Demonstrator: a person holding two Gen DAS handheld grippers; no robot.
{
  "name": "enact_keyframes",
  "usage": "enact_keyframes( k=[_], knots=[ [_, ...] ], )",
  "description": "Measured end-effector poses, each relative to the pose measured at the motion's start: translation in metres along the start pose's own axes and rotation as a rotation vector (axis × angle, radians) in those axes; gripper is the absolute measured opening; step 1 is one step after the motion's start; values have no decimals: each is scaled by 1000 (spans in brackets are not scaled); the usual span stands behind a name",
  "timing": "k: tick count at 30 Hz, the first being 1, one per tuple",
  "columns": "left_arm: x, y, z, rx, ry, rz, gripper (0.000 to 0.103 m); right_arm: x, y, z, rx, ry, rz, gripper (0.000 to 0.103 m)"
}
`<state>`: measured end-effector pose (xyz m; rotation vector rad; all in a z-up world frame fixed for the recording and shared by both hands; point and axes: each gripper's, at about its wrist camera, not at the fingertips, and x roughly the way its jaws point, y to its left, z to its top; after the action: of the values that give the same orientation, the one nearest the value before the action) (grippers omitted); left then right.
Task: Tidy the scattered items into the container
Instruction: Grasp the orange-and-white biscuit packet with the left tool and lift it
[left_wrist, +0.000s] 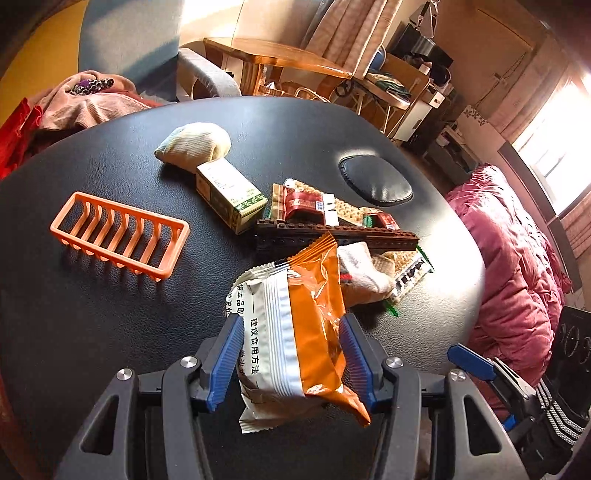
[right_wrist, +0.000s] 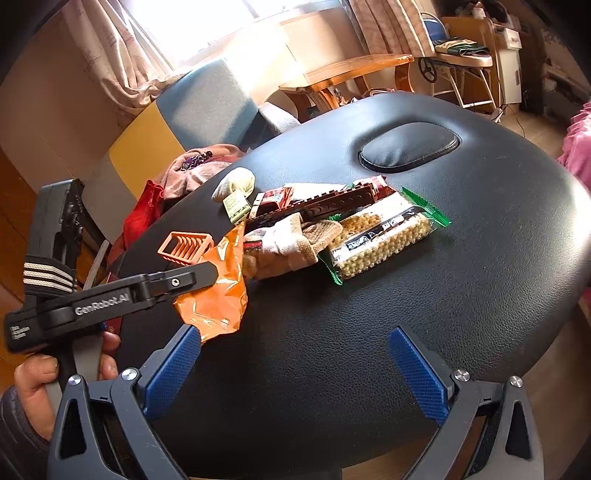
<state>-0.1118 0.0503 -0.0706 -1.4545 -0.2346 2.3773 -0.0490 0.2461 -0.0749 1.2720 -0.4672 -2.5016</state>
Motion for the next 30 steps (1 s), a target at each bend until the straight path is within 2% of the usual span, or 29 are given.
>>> enact_keyframes(
  k=[19, 30],
  knots=[
    [-6, 0, -18, -4, -67, 9, 56, -5, 23, -1, -63, -8, -43, 103],
    [-35, 20, -53, -20, -54, 24, 57, -10, 38, -8, -97, -1, -45, 103]
  ],
)
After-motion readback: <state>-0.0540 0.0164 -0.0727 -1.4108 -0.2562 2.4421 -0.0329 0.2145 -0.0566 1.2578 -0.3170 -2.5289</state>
